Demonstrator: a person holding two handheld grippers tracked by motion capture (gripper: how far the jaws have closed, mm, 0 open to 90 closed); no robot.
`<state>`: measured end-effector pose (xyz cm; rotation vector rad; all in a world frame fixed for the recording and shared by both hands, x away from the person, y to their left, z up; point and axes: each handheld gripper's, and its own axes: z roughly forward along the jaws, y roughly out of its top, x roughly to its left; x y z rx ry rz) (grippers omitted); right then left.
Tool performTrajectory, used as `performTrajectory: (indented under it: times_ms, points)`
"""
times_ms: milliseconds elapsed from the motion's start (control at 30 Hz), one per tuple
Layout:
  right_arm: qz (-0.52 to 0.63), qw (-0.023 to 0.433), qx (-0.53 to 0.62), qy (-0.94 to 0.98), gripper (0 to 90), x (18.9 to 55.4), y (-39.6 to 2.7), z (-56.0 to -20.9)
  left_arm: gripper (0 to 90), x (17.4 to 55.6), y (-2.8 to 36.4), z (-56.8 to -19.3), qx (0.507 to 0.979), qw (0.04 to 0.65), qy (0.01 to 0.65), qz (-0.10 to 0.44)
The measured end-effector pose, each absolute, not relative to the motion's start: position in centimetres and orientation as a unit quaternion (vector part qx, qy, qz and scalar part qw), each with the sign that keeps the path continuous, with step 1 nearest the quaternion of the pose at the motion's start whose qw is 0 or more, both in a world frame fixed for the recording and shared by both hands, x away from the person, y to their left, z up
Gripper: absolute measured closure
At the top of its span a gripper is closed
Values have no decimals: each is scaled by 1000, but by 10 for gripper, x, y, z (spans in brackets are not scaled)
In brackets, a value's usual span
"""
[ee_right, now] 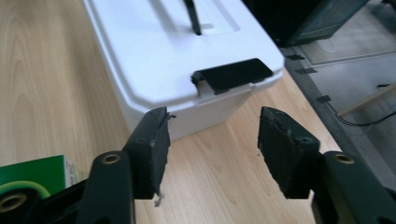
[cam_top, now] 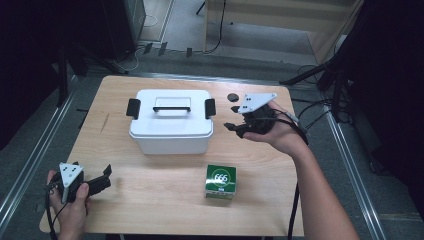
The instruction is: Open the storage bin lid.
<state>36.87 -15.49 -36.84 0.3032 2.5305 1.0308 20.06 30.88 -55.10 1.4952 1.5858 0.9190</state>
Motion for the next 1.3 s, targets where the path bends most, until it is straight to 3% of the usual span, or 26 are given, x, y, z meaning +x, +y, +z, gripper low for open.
performTrajectory:
  times_ms: [333,467,700,867,1100,1300]
  points:
    - [332,167,98,923,550,380,-130,-349,0,202,308,-551,583,369,625,364]
    - [322,187,95,923,594,385,-119,-343,0,203,307,-551,596,361,622,356]
    - [299,196,67,931,596,393,-103,-341,0,206,303,-552,611,347,616,356]
    - [293,207,88,929,670,405,-93,-338,0,206,306,-551,606,355,622,347]
    - [281,172,81,941,650,410,-74,-339,0,206,307,-552,604,358,622,346]
    - [238,150,35,959,692,406,-53,-340,0,206,308,-552,605,358,623,343]
